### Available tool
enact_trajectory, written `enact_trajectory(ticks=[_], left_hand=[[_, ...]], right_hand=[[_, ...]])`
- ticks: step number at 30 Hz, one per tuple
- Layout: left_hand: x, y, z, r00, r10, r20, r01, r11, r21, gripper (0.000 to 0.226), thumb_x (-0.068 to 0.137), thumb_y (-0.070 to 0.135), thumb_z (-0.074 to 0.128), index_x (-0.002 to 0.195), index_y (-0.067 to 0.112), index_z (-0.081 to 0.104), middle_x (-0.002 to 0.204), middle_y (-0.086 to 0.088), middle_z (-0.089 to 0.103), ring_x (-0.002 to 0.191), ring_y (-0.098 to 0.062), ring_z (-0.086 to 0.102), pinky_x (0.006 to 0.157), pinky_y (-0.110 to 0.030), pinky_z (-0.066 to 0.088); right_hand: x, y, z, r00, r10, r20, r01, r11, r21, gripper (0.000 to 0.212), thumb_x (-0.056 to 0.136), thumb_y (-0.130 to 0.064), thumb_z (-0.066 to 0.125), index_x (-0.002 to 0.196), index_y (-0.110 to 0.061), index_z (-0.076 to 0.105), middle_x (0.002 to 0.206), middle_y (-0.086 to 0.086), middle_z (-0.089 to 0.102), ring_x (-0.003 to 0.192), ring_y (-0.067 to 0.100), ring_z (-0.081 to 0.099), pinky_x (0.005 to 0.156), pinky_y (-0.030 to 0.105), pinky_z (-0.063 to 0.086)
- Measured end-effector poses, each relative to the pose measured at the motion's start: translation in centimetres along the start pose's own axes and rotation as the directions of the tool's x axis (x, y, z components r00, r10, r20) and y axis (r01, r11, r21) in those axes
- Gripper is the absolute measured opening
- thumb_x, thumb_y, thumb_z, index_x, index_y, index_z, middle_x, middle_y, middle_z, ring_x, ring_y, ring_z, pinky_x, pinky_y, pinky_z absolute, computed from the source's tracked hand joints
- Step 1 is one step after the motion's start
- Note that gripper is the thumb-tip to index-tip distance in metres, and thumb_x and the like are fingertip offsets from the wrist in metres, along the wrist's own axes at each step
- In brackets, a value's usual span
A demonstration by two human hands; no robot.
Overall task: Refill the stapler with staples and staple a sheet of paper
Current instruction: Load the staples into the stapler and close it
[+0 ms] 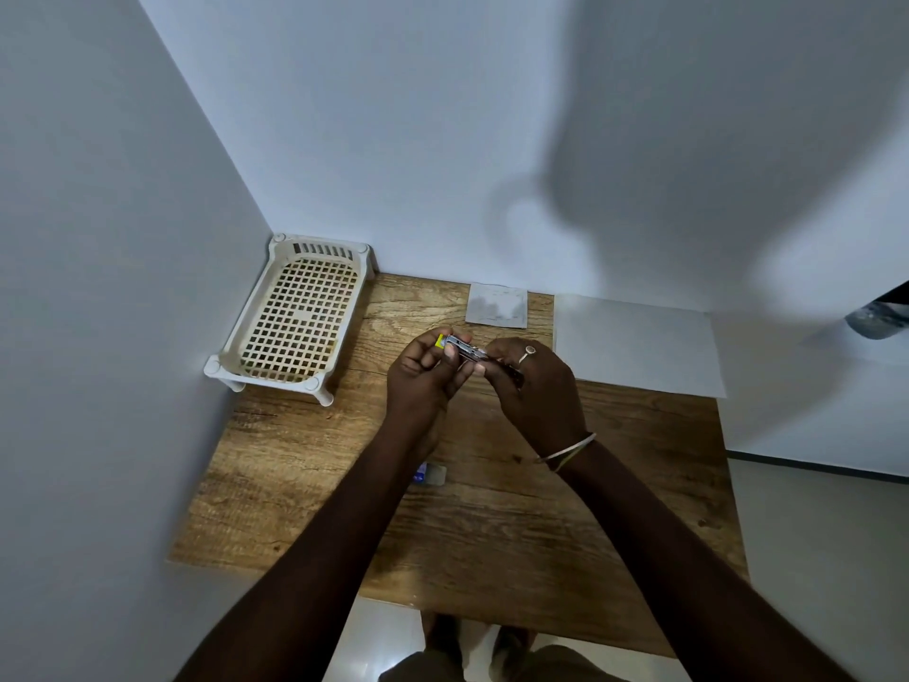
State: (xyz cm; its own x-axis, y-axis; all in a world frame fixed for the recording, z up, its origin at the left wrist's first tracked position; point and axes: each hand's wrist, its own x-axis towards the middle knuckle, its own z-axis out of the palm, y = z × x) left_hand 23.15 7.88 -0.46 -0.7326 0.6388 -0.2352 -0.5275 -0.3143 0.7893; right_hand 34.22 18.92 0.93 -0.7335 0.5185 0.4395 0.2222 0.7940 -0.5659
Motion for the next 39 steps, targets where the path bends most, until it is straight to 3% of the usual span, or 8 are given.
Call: enact_trajectory(ticks=[5,9,12,14,21,28,35,39], left_hand=[[0.1,0.8,-0.3,0.997,-0.012,-0.081,0.009,0.999,-0.046,0.019,0.099,-0.003,0.052,0.108,0.009,0.063,0.101,-0.005,0.076,0.097,-0.016,0.072,0.078,-0.028,0.060],[0.2,1.2,-0.6,0.989,-0.024,-0.144,0.012,0.996,-0.084,0.021,0.099,-0.005,0.053,0.106,0.011,0.064,0.090,-0.003,0.069,0.091,-0.013,0.070,0.078,-0.029,0.060],[0.2,1.3,-0.4,0.986,-0.024,-0.165,0.003,0.992,-0.129,0.019,0.098,-0.003,0.053,0.105,0.011,0.064,0.096,-0.004,0.070,0.095,-0.015,0.069,0.077,-0.028,0.060],[0.2,1.5,-0.3,0.985,-0.020,-0.170,-0.008,0.987,-0.162,0.017,0.099,-0.002,0.053,0.106,0.010,0.064,0.099,-0.005,0.070,0.097,-0.015,0.069,0.077,-0.027,0.060],[0.2,2.8,0.8,0.983,-0.030,-0.182,-0.022,0.961,-0.274,0.019,0.100,0.000,0.052,0.112,0.011,0.061,0.108,-0.004,0.074,0.098,-0.012,0.073,0.076,-0.023,0.059],[0.0,4.2,1.3,0.988,0.007,-0.155,-0.047,0.965,-0.256,0.019,0.097,0.000,0.055,0.109,0.013,0.062,0.111,-0.005,0.071,0.098,-0.010,0.073,0.079,-0.025,0.059],[-0.8,2.8,2.0,0.992,-0.006,-0.129,-0.021,0.978,-0.205,0.021,0.099,-0.002,0.053,0.113,0.011,0.063,0.109,-0.007,0.072,0.099,-0.015,0.072,0.077,-0.026,0.059],[-1.0,2.2,2.4,0.993,-0.002,-0.120,-0.027,0.972,-0.233,0.020,0.098,-0.003,0.053,0.110,0.008,0.063,0.099,-0.007,0.074,0.088,-0.014,0.074,0.073,-0.024,0.060]], right_hand=[[-0.4,0.9,-1.5,0.966,0.174,0.192,-0.155,0.982,-0.105,0.052,0.080,-0.057,0.070,0.121,-0.027,0.060,0.107,-0.006,0.073,0.096,0.015,0.067,0.076,0.030,0.054],[-0.8,1.9,-2.6,0.930,0.291,0.225,-0.299,0.954,-0.002,0.046,0.078,-0.036,0.082,0.119,-0.026,0.064,0.102,-0.001,0.075,0.090,0.015,0.069,0.081,0.028,0.054],[-0.4,1.4,-3.3,0.936,0.307,0.171,-0.336,0.925,0.176,0.040,0.075,-0.025,0.085,0.111,-0.027,0.067,0.091,-0.016,0.069,0.084,-0.004,0.064,0.078,0.014,0.050],[0.4,0.7,-3.6,0.941,0.316,0.122,-0.338,0.904,0.262,0.038,0.075,-0.025,0.085,0.109,-0.028,0.067,0.091,-0.019,0.067,0.087,-0.005,0.065,0.075,0.009,0.049],[3.2,-2.1,-3.9,0.947,0.320,0.024,-0.275,0.769,0.577,0.063,0.074,-0.011,0.085,0.126,-0.028,0.054,0.095,-0.002,0.073,0.086,0.014,0.073,0.080,0.036,0.060],[4.4,-2.9,-4.1,0.955,0.287,0.068,-0.255,0.686,0.682,0.069,0.074,-0.009,0.083,0.131,-0.024,0.048,0.095,0.007,0.076,0.090,0.025,0.074,0.089,0.053,0.056],[4.4,-4.3,-3.2,0.983,0.185,0.016,-0.172,0.872,0.459,0.031,0.079,-0.016,0.080,0.107,-0.020,0.066,0.095,-0.009,0.076,0.089,0.003,0.071,0.079,0.035,0.058],[3.5,-3.9,-2.0,0.999,0.022,0.045,-0.028,0.991,0.128,0.026,0.088,-0.025,0.072,0.114,-0.021,0.072,0.095,0.003,0.075,0.086,0.022,0.069,0.076,0.040,0.055]])
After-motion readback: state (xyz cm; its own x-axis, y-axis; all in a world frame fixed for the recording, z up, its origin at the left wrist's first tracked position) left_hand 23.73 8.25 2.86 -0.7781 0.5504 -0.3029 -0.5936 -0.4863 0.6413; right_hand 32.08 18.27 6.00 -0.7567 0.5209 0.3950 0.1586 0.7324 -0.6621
